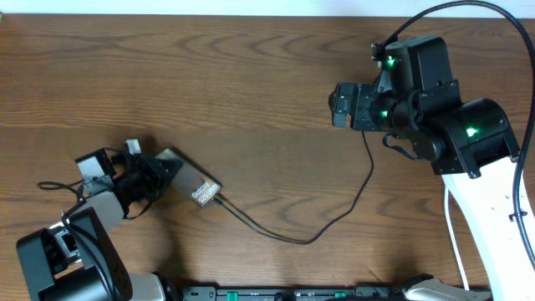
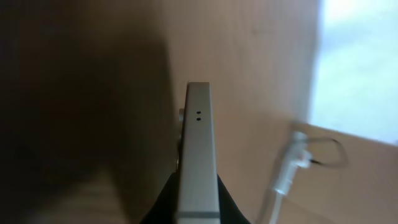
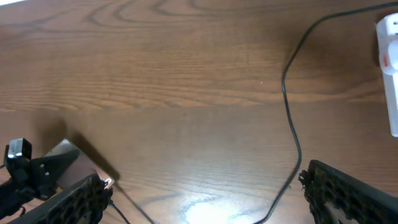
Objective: Plug charger to phone and switch on socket
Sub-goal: 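Lower the phone flat onto the table with the left gripper and release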
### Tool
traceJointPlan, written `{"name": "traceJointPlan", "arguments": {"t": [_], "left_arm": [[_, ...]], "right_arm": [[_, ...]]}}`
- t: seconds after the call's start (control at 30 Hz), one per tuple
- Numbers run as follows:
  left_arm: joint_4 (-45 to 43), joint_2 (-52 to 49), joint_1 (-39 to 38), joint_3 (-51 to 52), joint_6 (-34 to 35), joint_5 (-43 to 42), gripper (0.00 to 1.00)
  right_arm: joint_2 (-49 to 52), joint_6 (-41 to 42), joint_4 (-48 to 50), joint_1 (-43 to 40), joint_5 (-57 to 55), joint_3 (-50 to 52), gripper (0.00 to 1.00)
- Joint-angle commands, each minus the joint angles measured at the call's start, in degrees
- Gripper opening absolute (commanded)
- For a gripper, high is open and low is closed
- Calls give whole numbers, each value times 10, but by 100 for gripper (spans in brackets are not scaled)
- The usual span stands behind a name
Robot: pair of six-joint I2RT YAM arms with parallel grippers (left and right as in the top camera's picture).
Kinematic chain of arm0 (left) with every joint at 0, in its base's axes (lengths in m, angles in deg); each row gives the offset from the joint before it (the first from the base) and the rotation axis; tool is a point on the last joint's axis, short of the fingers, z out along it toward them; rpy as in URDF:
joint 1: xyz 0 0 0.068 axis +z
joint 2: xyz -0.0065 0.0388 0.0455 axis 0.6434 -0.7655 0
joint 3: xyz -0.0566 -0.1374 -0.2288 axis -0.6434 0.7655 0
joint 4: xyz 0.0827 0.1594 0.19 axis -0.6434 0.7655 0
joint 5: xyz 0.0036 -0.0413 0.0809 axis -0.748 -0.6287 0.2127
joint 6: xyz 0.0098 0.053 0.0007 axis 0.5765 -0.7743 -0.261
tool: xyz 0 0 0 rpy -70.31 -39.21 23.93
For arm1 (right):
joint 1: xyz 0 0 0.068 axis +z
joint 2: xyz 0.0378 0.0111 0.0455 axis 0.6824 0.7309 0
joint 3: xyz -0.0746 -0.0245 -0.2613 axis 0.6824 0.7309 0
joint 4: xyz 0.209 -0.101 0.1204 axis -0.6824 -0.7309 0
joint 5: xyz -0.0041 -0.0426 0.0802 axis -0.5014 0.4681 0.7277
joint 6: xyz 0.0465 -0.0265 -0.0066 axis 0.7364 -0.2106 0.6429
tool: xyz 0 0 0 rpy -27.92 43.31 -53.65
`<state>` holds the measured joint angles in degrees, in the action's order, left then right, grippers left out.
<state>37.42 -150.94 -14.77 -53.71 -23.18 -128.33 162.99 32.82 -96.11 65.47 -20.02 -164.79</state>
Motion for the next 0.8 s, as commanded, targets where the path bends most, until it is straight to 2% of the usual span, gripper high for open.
{"name": "traceJointPlan", "arguments": {"t": [0.0,0.2,0.77], "left_arm": [[22,3,-1,-5,-17,80,7],[51,3,-1,-5,-17,115,7],[92,3,-1,-5,-4,119,7]], "right_arm": [[6,6,-3,2,-14,-3,99],[6,6,-3,2,-14,-3,99],[7,7,-5,2,-16,-3,99]]}}
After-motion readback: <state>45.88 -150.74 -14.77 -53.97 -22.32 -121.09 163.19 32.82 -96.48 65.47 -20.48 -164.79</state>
